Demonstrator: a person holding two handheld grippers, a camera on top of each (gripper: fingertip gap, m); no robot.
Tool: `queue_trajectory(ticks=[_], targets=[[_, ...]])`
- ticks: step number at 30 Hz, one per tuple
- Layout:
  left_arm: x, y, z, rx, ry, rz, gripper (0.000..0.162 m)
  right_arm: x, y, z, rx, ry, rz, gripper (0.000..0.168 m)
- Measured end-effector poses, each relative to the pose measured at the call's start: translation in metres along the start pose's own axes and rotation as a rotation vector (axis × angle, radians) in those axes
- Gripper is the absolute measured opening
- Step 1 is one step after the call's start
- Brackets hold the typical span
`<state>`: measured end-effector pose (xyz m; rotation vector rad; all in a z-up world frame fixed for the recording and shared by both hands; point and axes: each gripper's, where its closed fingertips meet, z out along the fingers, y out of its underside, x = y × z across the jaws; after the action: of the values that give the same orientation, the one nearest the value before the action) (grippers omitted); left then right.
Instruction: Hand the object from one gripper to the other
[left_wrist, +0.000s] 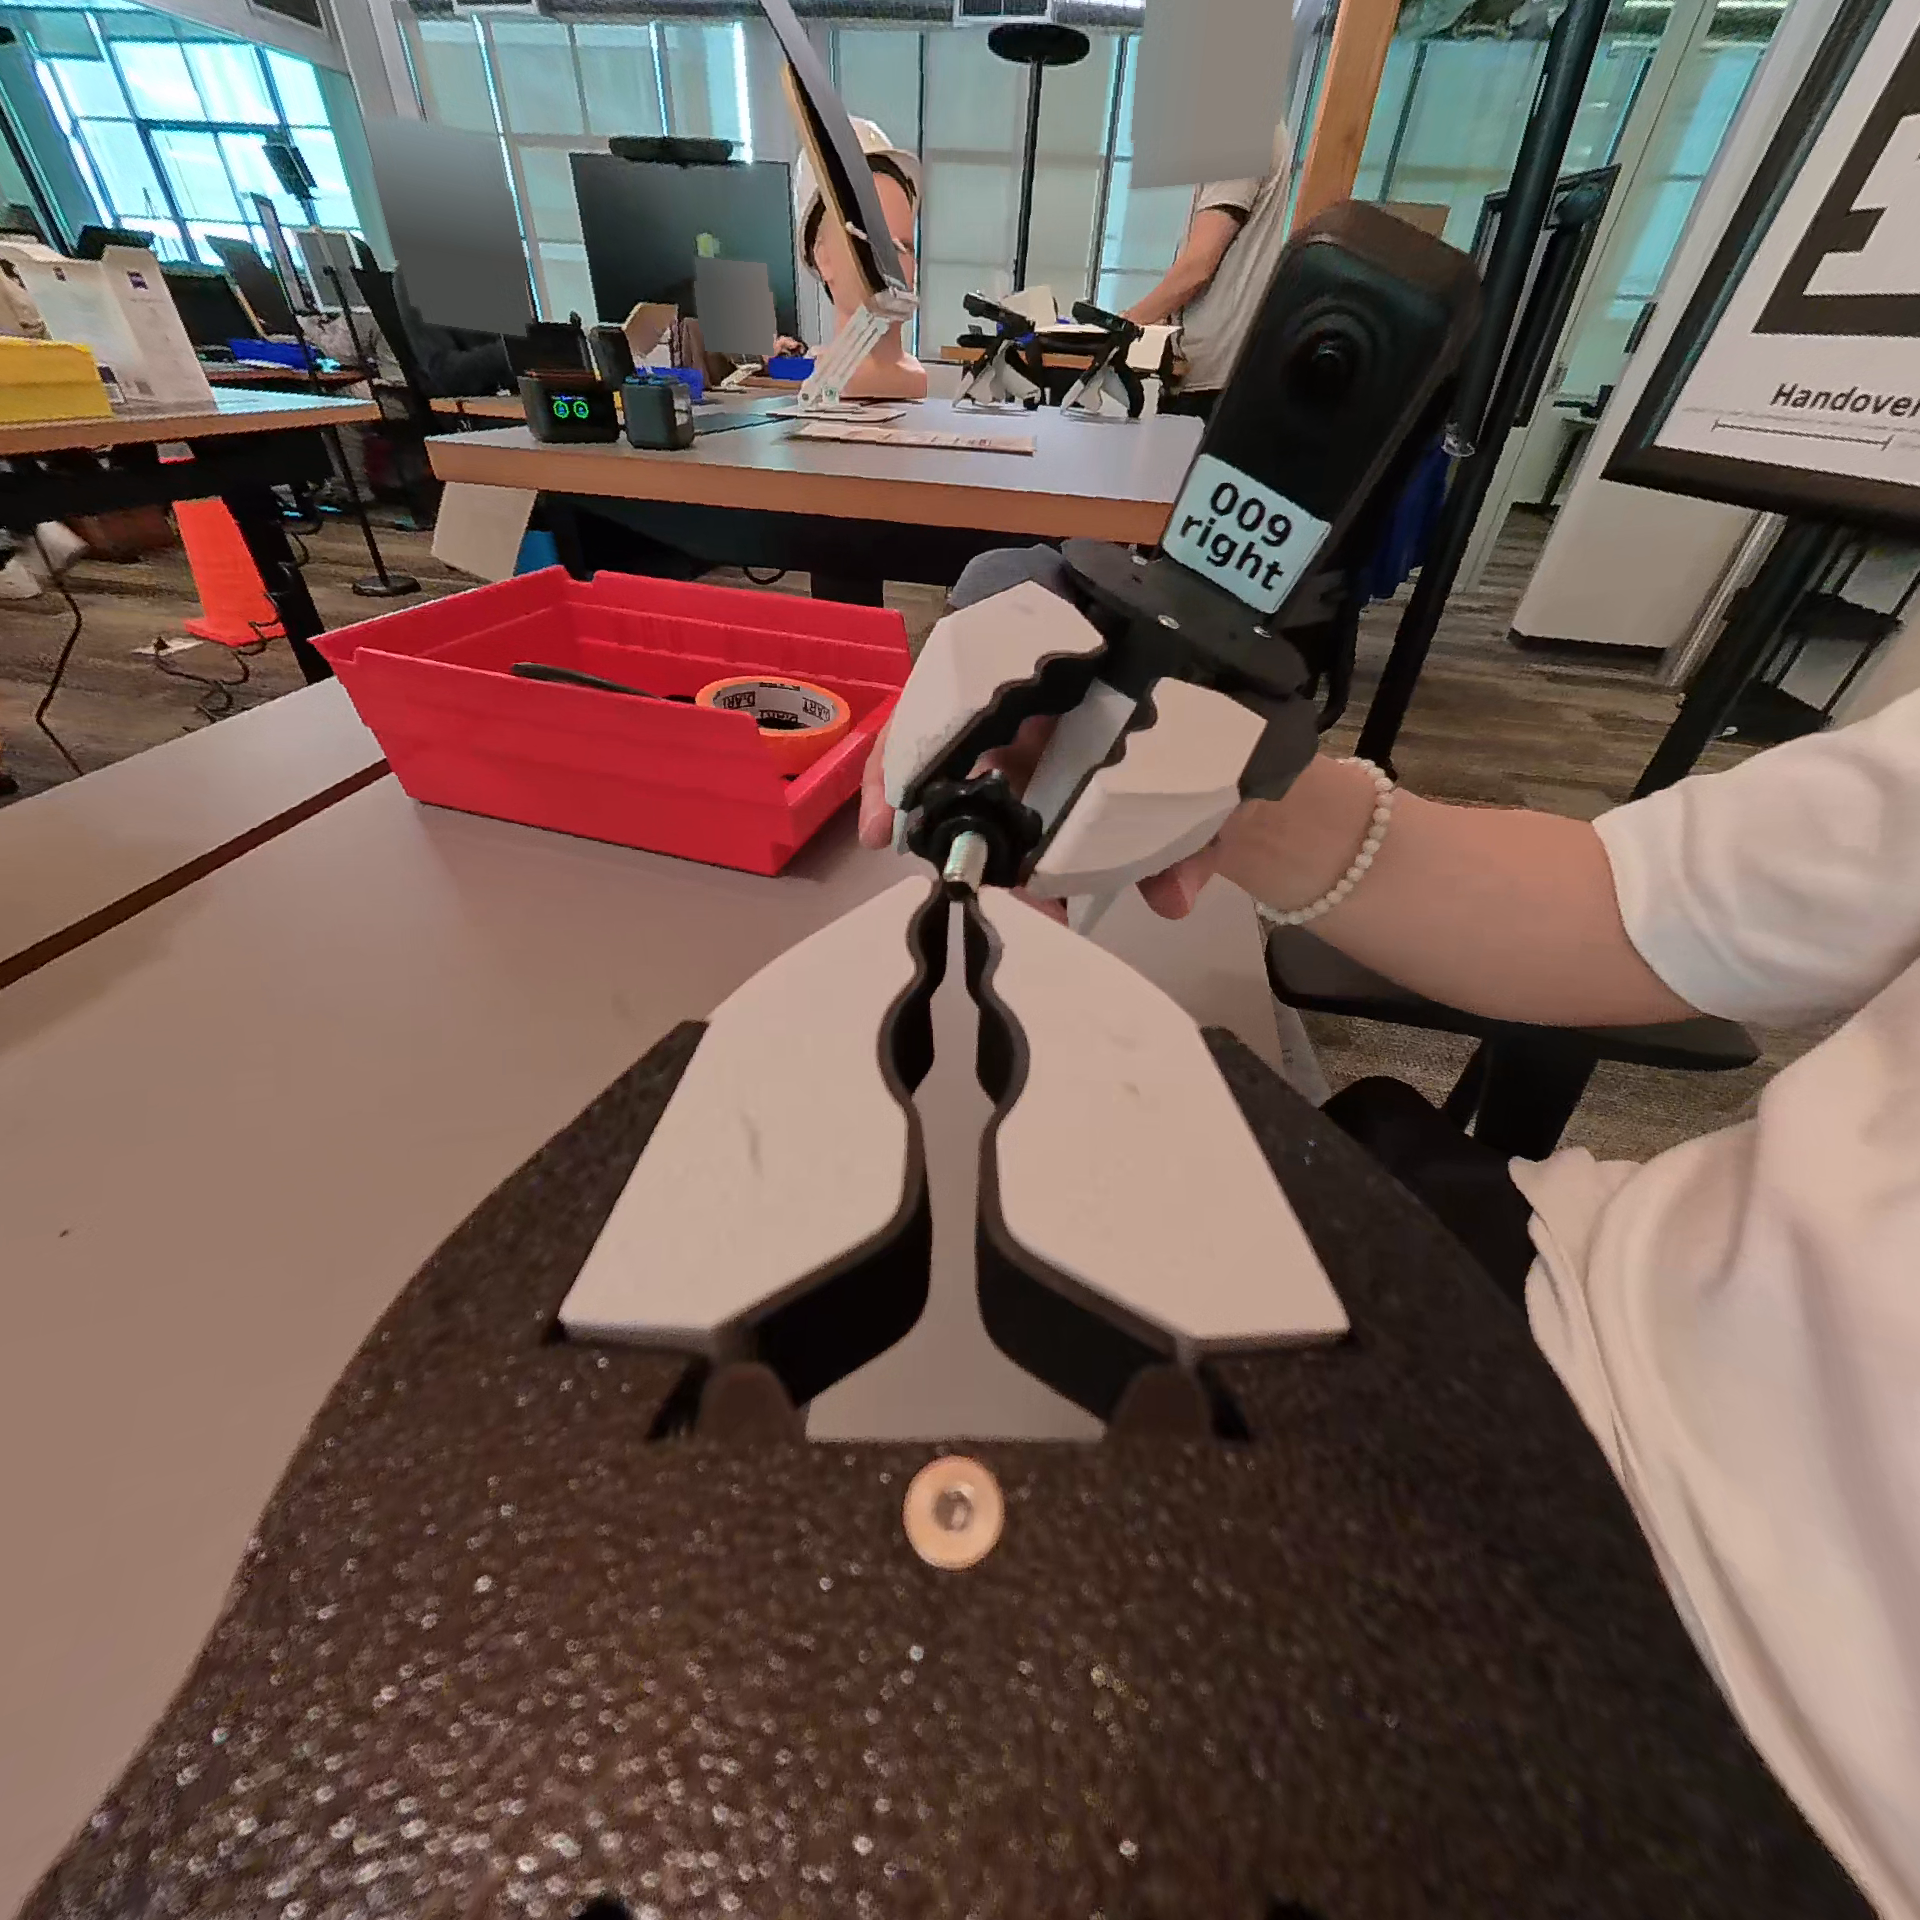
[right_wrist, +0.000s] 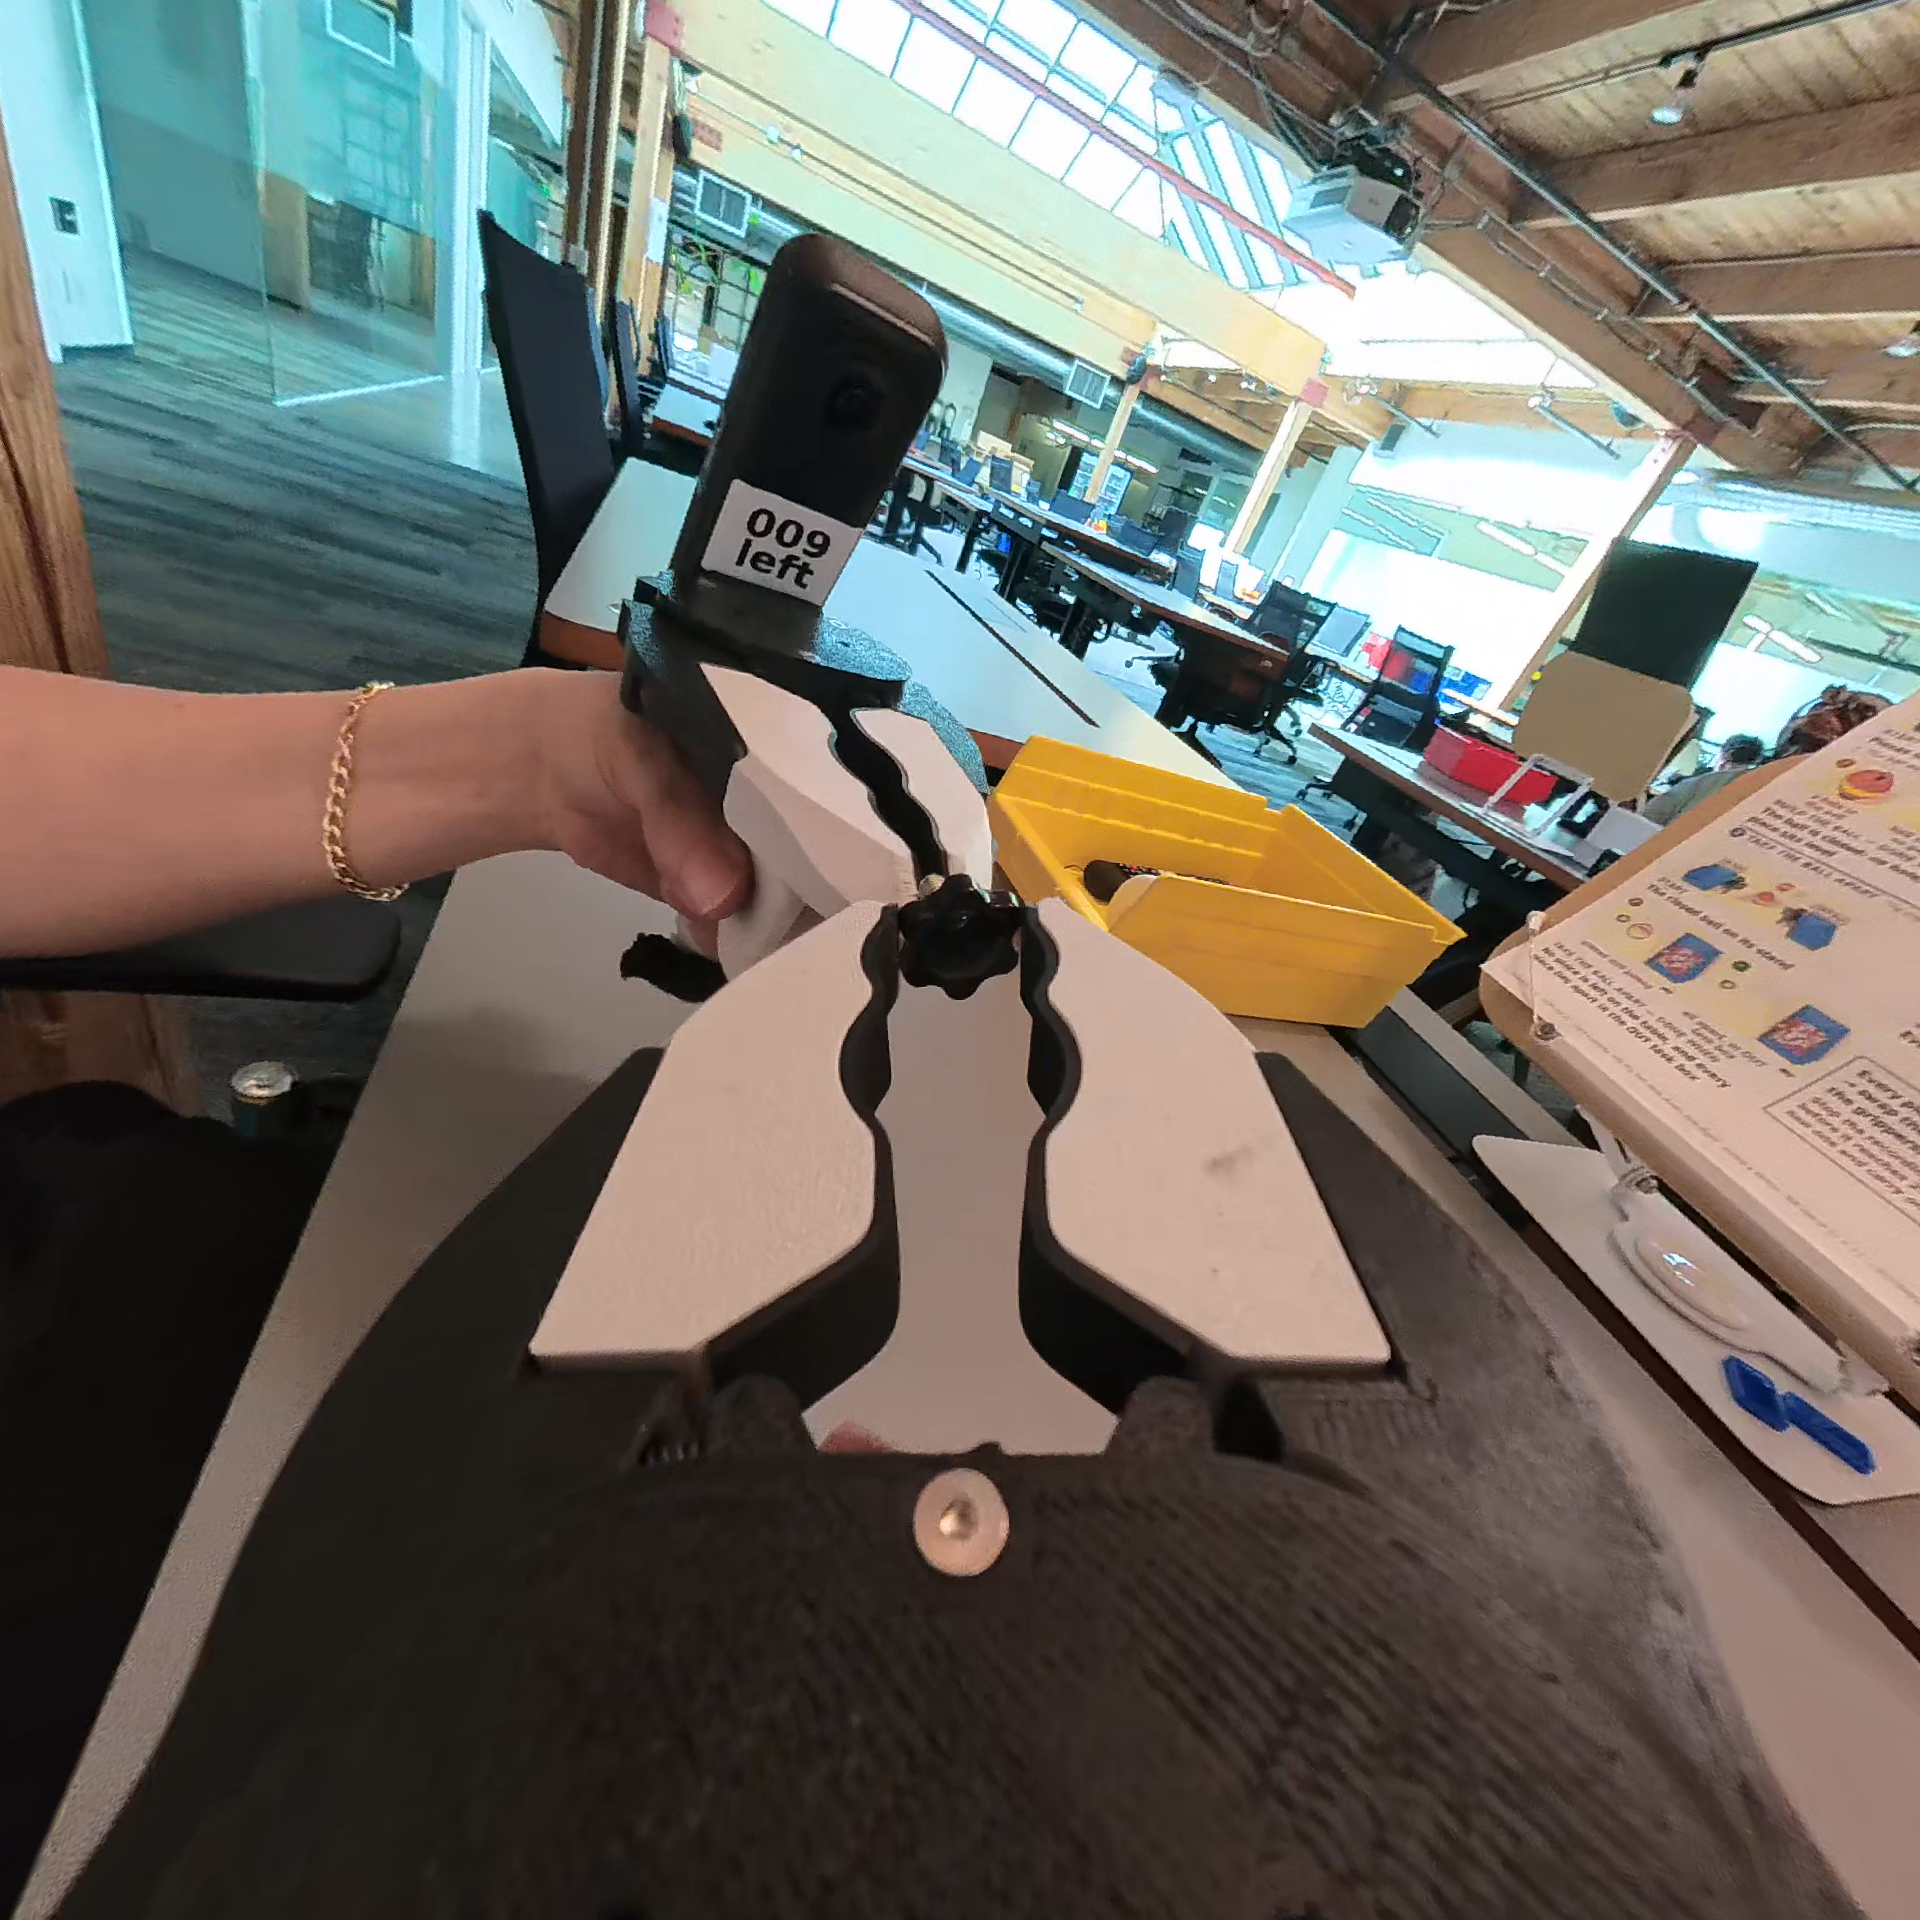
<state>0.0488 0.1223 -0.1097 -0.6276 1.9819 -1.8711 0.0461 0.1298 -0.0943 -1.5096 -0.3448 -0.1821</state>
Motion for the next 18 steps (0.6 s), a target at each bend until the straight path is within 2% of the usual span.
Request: queue_trajectory(ticks=[4, 7, 11, 13, 18], targets=[[0.002, -0.002, 0.002, 0.010, 0.009, 0.006, 0.003, 0.000, -0.003, -0.002, 0.009, -0.019, 0.105, 0.021], [0.002, -0.008, 0.002, 0.036, -0.020, 0.042, 0.004, 0.004, -0.008, -0.002, 0.048, -0.048, 0.317, 0.021], [-0.003, -0.012, -0.001, 0.007, -0.146, 0.244, 0.020, 0.018, -0.012, -0.006, 0.143, -0.071, 0.661, 0.021], [-0.006, -0.017, -0.002, -0.006, -0.223, 0.366, 0.021, 0.022, -0.012, -0.010, 0.184, -0.106, 0.803, 0.021], [0.000, -0.024, 0.000, -0.003, -0.282, 0.544, 0.019, 0.018, -0.007, -0.011, 0.175, -0.177, 0.895, 0.021]])
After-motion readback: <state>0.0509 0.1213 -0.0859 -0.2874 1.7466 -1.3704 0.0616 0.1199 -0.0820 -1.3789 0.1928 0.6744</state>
